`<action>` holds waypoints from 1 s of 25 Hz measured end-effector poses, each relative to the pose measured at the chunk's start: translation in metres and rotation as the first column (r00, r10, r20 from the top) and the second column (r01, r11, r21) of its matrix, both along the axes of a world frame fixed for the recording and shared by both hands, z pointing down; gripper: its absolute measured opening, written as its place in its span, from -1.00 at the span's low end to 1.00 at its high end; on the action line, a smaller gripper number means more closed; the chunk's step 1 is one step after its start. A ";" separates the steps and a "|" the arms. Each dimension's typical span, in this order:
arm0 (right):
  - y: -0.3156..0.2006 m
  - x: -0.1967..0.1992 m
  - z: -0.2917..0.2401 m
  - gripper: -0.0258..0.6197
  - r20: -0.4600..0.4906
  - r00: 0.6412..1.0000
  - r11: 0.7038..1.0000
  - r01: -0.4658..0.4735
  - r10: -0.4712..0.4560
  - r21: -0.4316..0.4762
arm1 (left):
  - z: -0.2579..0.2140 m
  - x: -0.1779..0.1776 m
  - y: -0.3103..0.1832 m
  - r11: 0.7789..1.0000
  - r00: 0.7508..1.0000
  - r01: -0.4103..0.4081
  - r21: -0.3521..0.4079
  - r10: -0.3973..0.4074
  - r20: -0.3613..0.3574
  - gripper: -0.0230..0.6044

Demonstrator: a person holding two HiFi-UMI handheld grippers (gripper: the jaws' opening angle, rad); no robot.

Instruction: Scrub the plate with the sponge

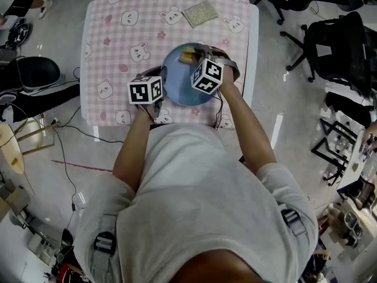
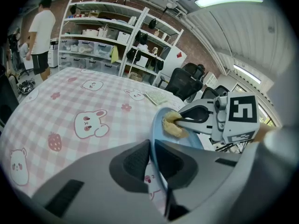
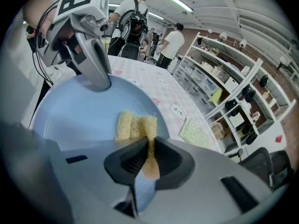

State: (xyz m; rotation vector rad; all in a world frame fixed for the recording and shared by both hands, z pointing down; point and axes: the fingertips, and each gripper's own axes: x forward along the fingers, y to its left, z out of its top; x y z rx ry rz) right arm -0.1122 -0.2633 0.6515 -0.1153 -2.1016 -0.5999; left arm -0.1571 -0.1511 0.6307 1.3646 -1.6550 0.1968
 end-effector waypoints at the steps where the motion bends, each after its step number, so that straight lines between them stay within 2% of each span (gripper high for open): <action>1: 0.006 -0.003 -0.001 -0.78 0.005 1.000 1.000 0.016 -0.016 0.003 | 0.000 0.001 0.000 1.000 1.000 -0.004 -0.001 0.004 0.002 -0.81; 6: 0.040 -0.014 -0.007 -0.78 0.013 0.993 0.993 0.114 -0.114 -0.007 | 0.002 -0.001 -0.001 1.000 1.000 0.000 -0.002 0.000 -0.002 -0.81; 12: 0.078 -0.006 -0.009 -0.78 -0.020 0.969 0.969 0.246 -0.246 0.001 | 0.003 -0.001 -0.001 1.000 1.000 -0.001 -0.002 0.001 -0.011 -0.81; 19: 0.109 0.024 0.002 -0.78 -0.088 0.931 0.934 0.357 -0.354 0.014 | 0.009 -0.003 0.002 1.000 1.000 0.008 -0.020 -0.009 -0.021 -0.82; 25: 0.123 0.052 0.008 -0.78 -0.115 0.913 0.920 0.393 -0.391 -0.008 | 0.009 -0.003 0.003 1.000 1.000 0.007 -0.017 -0.007 -0.026 -0.82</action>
